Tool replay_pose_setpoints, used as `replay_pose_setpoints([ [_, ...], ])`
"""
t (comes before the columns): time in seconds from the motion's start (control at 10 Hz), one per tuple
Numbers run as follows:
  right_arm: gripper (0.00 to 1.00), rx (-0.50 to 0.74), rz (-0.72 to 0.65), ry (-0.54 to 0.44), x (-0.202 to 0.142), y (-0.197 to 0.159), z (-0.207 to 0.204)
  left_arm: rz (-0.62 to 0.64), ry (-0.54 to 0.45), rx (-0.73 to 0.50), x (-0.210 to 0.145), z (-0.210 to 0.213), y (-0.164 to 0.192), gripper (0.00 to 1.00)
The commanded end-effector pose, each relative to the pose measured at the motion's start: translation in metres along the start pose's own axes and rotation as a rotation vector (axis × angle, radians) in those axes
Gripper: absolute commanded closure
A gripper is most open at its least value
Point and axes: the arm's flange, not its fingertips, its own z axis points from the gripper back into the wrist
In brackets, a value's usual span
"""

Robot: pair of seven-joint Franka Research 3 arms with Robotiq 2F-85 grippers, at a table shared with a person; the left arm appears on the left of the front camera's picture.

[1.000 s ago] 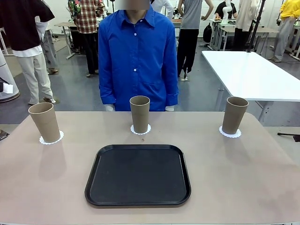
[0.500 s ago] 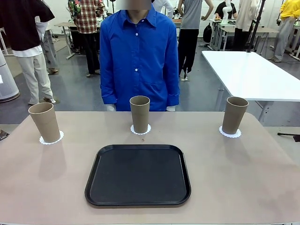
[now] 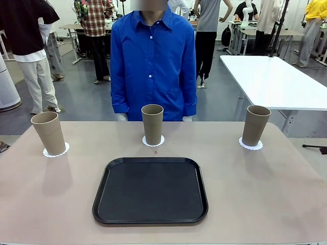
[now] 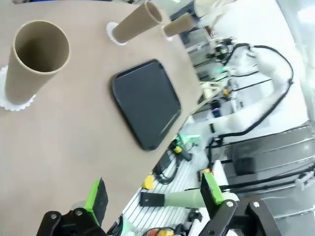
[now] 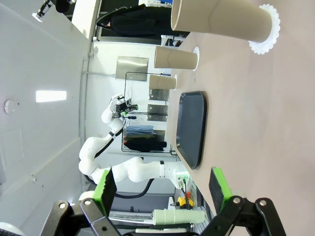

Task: Place coasters on the table and set cups on them.
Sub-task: Take one Reusable plastic cup from the Flat Tray and place it on a coaster set by the human.

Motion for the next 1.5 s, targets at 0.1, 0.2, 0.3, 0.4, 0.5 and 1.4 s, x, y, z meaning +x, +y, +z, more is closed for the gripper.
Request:
replay_pose_setpoints([
  [0.1,0.0,-0.009,-0.007,0.005,0.0,0.0,0.0,0.039,0.001,-0.116,-0.006,0.033,0.041,0.0],
  [0.2,0.0,-0.009,-0.007,0.005,0.0,0.0,0.0,0.058,0.0,-0.12,-0.008,0.041,0.053,0.0],
  [0.3,0.0,-0.009,-0.007,0.005,0.0,0.0,0.0,0.076,-0.041,-0.118,-0.017,0.044,0.065,0.0],
  [0.4,0.0,-0.009,-0.007,0.005,0.0,0.0,0.0,0.09,-0.064,-0.129,-0.018,0.047,0.074,0.0],
  [0.5,0.0,-0.009,-0.007,0.005,0.0,0.0,0.0,0.104,-0.088,-0.135,-0.017,0.052,0.082,0.0],
  [1.4,0.0,-0.009,-0.007,0.005,0.0,0.0,0.0,0.181,-0.163,-0.137,-0.037,0.06,0.116,0.0],
])
